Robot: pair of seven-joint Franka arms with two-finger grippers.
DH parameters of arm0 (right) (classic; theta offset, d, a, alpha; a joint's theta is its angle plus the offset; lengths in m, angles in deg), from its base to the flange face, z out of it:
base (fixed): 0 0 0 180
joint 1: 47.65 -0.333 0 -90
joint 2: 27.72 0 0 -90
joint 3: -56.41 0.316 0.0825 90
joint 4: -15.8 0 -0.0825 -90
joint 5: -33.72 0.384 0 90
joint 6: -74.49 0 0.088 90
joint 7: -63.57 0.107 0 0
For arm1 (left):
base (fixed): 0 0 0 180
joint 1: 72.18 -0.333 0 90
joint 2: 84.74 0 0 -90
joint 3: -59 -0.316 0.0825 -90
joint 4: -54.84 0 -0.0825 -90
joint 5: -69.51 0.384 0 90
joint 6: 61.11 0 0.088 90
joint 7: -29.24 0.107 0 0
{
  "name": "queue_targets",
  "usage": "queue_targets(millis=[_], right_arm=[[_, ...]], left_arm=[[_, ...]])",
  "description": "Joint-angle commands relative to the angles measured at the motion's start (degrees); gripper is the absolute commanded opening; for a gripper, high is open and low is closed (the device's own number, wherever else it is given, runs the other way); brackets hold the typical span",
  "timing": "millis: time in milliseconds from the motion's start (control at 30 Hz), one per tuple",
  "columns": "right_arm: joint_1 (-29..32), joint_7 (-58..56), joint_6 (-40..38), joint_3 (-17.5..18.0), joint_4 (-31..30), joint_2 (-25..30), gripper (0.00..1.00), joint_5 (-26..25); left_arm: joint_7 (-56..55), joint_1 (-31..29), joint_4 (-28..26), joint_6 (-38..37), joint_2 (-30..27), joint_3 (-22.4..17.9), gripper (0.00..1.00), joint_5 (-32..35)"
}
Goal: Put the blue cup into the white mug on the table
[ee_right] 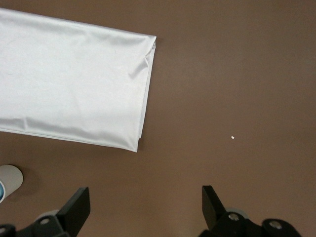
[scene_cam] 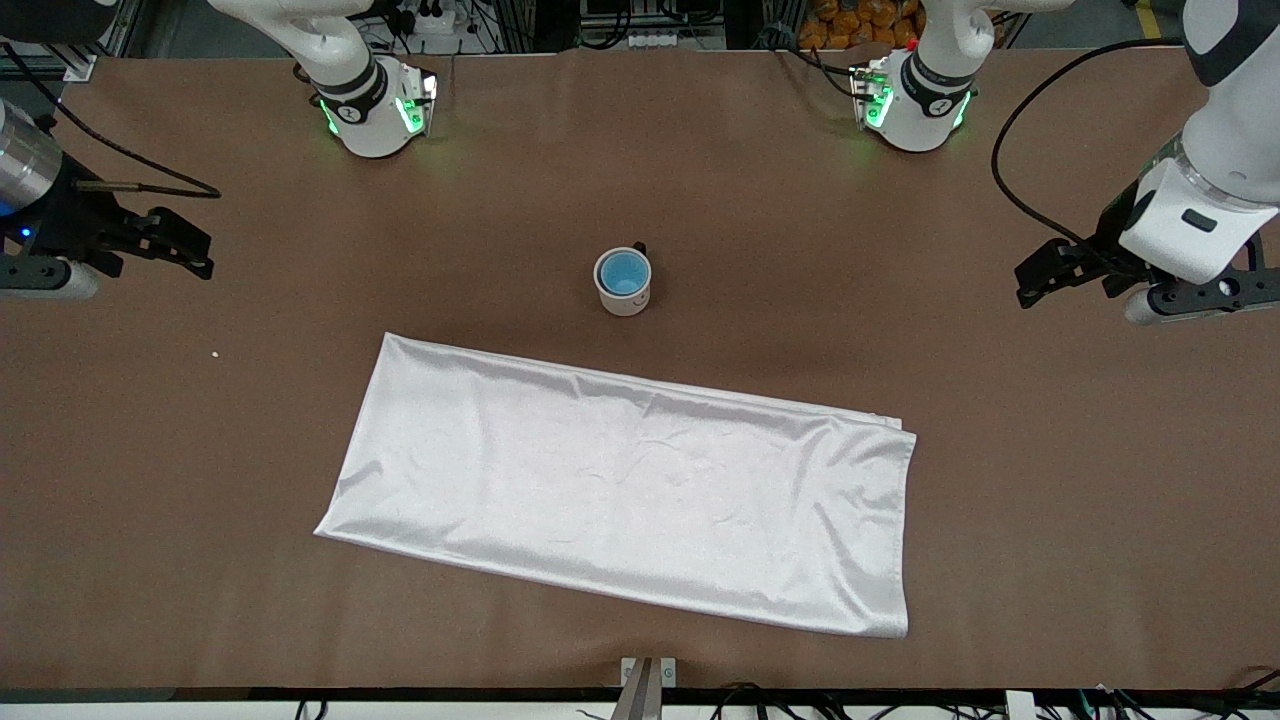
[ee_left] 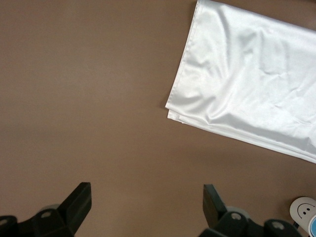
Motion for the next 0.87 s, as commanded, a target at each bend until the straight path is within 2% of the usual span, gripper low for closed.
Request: queue_targets(millis=[0,833], right_arm=[[1.37,-1.68,-1.56,0.54,0.98,-0.34,1.00,1.07],[1.19,-1.76,-1.47,0.62,0.10,0.01,1.00,1.15]], left_arm=[[3.53,-0.82,1.69,-1.32,0.65,0.74,1.00,-0.35],[3.97,-0.74,1.69,-1.32,0.65,0.65,1.00,-0.44]])
